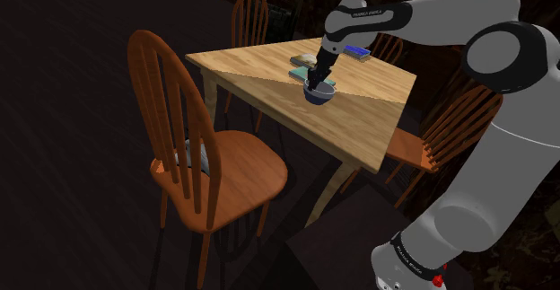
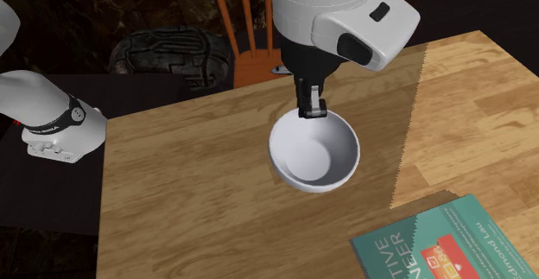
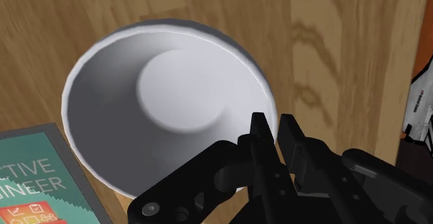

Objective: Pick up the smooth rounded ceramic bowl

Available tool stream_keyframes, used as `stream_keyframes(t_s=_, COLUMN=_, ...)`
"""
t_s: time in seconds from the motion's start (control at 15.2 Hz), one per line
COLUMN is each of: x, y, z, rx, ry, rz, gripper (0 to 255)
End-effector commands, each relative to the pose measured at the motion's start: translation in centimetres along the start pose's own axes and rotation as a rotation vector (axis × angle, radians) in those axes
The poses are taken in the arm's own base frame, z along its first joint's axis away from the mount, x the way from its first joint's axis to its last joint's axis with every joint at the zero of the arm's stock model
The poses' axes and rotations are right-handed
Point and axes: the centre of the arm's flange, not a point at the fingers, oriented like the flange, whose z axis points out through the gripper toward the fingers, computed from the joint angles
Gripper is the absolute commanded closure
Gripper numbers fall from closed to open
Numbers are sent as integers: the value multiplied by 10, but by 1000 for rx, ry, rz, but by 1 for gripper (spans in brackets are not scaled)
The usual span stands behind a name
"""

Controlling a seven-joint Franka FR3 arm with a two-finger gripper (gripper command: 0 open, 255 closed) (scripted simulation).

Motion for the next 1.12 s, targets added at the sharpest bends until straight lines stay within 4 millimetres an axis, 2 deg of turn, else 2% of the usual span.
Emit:
stream_keyframes(t_s=0.0, x=1, y=1, z=-5, rx=0, ry=-1, rz=1, gripper=255)
stream_keyframes(t_s=0.92, x=6, y=-2, z=-78, rx=0, ry=-1, rz=1, gripper=255)
stream_keyframes(t_s=1.06, x=6, y=-2, z=-79, rx=0, ry=-1, rz=1, gripper=255)
